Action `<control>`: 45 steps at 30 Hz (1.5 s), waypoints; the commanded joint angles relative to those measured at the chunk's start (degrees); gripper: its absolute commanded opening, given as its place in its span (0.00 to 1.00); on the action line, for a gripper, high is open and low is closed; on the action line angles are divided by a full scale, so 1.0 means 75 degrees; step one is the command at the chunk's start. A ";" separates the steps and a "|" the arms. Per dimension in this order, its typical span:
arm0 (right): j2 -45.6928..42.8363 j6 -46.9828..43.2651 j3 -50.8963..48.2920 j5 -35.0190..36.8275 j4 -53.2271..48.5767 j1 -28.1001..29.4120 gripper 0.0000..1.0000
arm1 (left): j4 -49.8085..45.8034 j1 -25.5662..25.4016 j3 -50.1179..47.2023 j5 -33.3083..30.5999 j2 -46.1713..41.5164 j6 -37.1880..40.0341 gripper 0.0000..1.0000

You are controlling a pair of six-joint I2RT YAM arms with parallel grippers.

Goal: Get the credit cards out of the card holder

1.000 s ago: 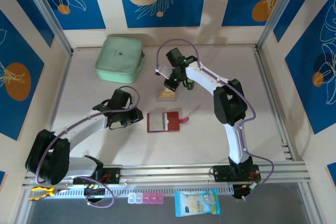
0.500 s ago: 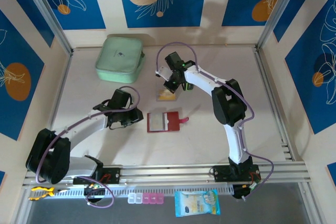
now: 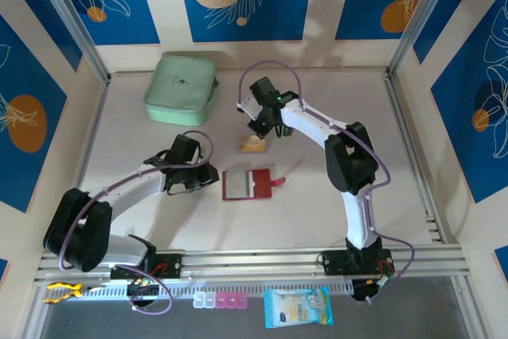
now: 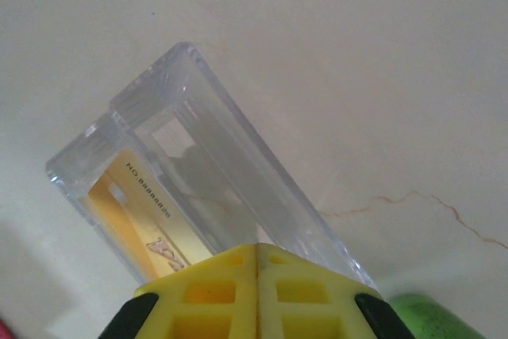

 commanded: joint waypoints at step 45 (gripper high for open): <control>-0.2397 0.8227 -0.4383 -0.4125 0.2174 0.0925 0.41 | 0.0841 -0.0542 -0.0155 0.0069 0.1366 0.0036 0.06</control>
